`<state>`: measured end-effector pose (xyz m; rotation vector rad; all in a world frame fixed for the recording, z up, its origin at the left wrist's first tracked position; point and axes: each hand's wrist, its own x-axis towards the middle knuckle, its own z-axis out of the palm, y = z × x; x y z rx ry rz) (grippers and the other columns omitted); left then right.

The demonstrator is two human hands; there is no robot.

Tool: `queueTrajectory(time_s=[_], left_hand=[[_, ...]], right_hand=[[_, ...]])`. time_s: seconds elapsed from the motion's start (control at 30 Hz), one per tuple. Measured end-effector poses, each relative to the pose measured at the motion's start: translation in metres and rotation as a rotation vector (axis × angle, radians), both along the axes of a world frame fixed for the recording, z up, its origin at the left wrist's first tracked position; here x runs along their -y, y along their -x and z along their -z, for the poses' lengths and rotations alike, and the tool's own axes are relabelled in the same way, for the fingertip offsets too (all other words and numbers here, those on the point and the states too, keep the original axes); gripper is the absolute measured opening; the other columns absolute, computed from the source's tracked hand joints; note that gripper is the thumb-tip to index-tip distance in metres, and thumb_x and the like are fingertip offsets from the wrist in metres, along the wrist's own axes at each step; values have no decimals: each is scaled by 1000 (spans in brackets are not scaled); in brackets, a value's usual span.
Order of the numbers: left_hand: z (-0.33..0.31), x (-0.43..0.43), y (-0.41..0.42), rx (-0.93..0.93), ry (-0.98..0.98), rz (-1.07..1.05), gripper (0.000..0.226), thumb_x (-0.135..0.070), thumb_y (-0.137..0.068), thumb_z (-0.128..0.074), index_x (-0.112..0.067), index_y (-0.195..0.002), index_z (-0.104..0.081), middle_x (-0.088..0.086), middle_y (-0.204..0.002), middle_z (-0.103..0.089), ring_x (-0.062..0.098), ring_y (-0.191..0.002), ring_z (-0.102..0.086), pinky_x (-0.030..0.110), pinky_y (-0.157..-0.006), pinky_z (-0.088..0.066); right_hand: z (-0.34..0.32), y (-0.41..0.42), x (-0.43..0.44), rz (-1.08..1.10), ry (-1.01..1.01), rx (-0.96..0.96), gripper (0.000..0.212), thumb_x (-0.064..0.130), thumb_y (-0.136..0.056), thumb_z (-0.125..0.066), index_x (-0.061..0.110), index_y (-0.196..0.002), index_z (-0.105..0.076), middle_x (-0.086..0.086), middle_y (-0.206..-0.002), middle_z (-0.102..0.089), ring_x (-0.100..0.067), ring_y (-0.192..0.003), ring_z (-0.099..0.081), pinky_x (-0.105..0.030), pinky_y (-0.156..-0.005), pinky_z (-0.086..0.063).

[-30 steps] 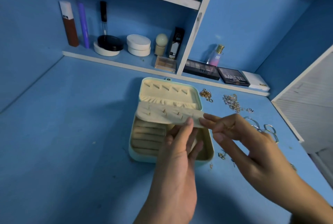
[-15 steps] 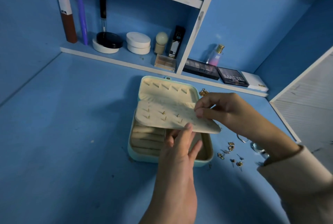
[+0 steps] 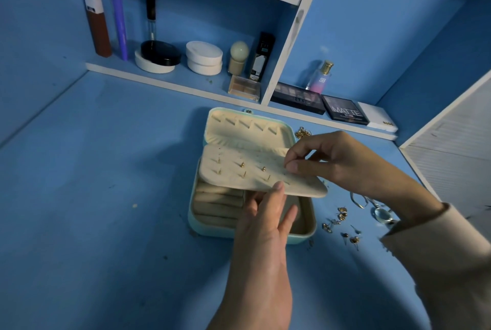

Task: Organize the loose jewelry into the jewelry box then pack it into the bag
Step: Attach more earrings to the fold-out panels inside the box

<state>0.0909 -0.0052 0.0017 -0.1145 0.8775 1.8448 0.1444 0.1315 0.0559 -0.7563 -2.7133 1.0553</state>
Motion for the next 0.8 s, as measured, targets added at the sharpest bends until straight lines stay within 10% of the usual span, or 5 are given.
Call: queueTrajectory(time_s=[0.8], left_hand=[[-1, 2, 1, 6, -16, -10, 45, -21, -87, -59, -24, -131, -51, -7, -124, -62, -7, -75, -67, 31, -101, -42]], right_hand=[[1, 0, -3, -125, -185, 56, 10, 14, -84, -67, 24, -85, -71, 9, -84, -69, -15, -81, -61, -36, -77, -49]])
